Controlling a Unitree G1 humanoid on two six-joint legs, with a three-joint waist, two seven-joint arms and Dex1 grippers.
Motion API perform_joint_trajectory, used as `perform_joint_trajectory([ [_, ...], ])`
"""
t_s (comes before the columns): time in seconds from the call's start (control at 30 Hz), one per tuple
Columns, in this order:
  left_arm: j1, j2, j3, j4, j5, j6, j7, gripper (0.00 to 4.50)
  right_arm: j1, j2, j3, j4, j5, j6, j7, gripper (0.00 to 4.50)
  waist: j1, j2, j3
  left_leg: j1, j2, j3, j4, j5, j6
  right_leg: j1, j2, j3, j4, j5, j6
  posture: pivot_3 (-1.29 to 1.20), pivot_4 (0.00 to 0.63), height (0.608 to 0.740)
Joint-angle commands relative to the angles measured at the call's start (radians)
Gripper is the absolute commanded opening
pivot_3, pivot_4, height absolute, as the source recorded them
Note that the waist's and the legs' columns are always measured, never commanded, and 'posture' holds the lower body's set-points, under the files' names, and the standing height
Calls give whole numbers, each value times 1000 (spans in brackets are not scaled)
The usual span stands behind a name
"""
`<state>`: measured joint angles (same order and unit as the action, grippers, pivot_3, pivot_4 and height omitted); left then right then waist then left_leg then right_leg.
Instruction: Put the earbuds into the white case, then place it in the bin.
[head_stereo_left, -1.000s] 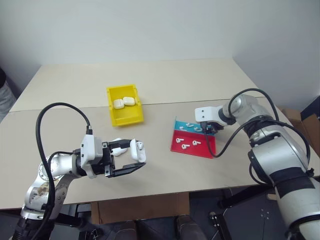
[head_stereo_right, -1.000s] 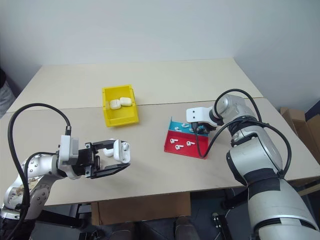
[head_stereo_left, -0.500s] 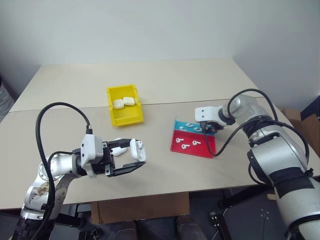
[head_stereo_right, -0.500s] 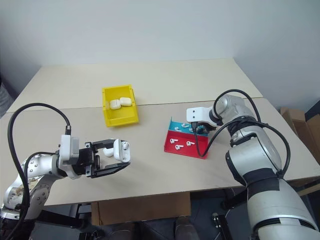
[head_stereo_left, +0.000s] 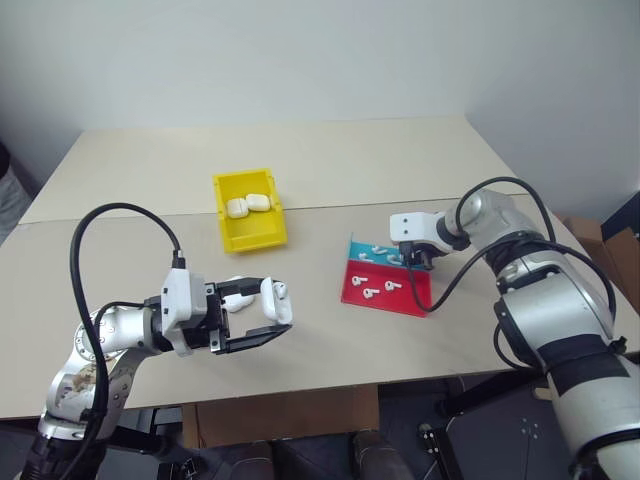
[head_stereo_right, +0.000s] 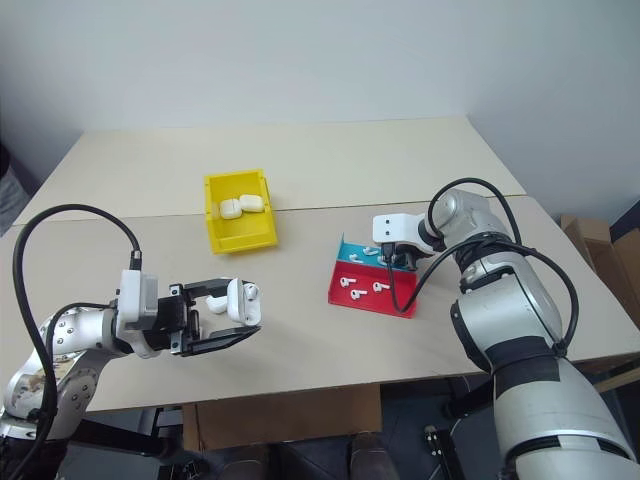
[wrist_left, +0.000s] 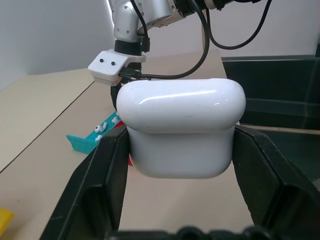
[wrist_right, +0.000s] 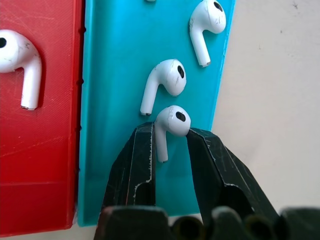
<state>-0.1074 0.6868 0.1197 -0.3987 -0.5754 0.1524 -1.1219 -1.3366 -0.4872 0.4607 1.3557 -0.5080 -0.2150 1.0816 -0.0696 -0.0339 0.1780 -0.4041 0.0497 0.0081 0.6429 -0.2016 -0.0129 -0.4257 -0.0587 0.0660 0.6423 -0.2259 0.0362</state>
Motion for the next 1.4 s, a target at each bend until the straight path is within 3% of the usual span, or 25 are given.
perform_joint_trajectory([
  [0.03,-10,8,3,-28,-7,-5,3,2792,-11,-6,-14,-8,-1,-6,-2,1168,0,0,0,0,0,0,0,0,0,0,0,0,0,0,0,0,150,740],
  [0.27,-12,2,9,-29,-16,0,12,2792,-28,-25,-42,-16,21,2,-5,1168,0,0,0,0,0,0,0,0,0,0,0,0,0,0,0,0,150,740],
  [0.6,-68,-9,16,-12,-57,29,28,2792,-42,-107,-268,-154,238,20,62,1168,0,0,0,0,0,0,0,0,0,0,0,0,0,0,0,0,150,740],
  [0.67,-96,-16,14,-3,-67,41,33,2792,0,-128,-360,-286,350,59,98,1168,1,0,0,0,0,0,0,0,0,0,0,0,0,0,0,0,150,740],
  [0.8,-148,-27,17,10,-108,71,33,2792,171,-161,-531,-740,613,296,170,1168,10,0,0,0,0,-2,0,0,0,1,0,-1,-1,0,0,0,150,740],
  [0.97,-250,-46,2,42,-178,129,12,2792,368,-160,-681,-1236,924,580,125,1168,27,1,0,-1,0,-2,0,0,0,1,0,-2,0,0,1,0,150,740],
  [1.17,-368,-104,-48,103,-176,138,-14,2792,482,-83,-761,-1522,1190,711,3,1168,25,1,0,1,0,-3,2,0,0,3,0,-2,0,0,1,0,150,740],
  [1.4,-428,-142,-75,119,-196,165,-27,2792,589,65,-733,-1697,1385,716,-116,1168,25,1,0,0,0,-3,2,0,0,2,1,-1,0,0,1,0,150,740],
])
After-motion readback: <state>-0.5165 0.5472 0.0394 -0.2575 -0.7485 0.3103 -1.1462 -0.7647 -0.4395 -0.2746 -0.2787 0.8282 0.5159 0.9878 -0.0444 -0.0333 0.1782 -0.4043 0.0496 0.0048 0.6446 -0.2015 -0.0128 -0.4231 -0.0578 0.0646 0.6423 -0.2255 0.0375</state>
